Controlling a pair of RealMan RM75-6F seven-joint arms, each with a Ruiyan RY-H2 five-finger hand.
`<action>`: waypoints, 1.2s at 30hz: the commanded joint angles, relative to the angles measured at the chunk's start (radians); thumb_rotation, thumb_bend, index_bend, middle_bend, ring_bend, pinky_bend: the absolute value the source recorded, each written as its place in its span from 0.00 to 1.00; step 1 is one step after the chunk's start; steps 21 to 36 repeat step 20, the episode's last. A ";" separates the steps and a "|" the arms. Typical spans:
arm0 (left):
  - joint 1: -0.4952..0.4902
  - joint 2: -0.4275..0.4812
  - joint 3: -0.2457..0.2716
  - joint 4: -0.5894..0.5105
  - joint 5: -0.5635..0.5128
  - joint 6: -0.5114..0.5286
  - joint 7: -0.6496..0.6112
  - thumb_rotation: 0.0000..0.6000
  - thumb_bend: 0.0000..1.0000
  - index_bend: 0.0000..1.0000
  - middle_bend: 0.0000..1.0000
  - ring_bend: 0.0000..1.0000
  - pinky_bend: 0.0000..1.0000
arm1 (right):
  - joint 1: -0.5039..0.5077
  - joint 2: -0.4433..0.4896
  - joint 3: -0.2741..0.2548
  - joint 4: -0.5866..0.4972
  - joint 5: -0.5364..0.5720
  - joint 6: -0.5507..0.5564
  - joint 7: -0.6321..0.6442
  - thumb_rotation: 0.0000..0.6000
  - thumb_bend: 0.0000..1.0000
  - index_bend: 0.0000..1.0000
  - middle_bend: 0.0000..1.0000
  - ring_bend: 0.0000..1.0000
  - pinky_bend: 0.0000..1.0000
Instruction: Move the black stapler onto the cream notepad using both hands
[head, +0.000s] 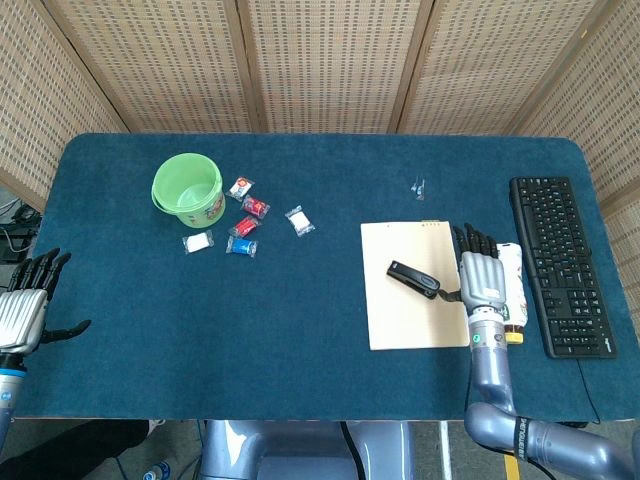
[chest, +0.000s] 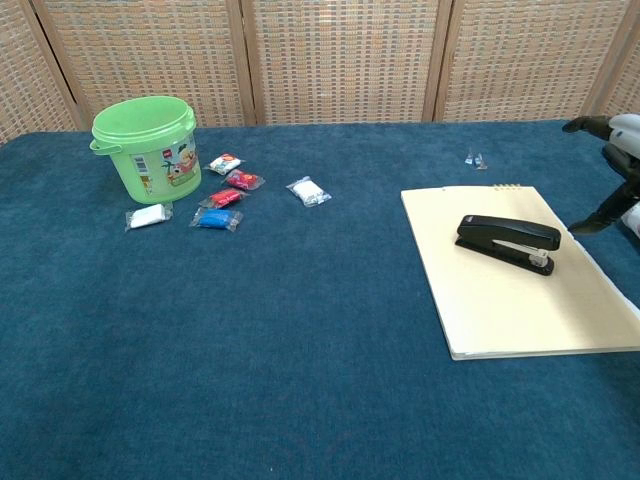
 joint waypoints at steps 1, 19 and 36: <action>0.002 -0.001 0.001 0.000 0.002 0.006 0.010 1.00 0.19 0.00 0.00 0.00 0.00 | -0.089 0.068 -0.093 -0.017 -0.153 0.050 0.116 1.00 0.12 0.00 0.00 0.00 0.00; 0.064 -0.013 0.031 -0.021 -0.010 0.061 0.081 1.00 0.19 0.00 0.00 0.00 0.00 | -0.313 0.178 -0.318 0.177 -0.610 0.190 0.481 1.00 0.12 0.00 0.00 0.00 0.00; 0.064 -0.014 0.030 -0.021 -0.008 0.062 0.083 1.00 0.19 0.00 0.00 0.00 0.00 | -0.315 0.182 -0.316 0.175 -0.613 0.188 0.479 1.00 0.12 0.00 0.00 0.00 0.00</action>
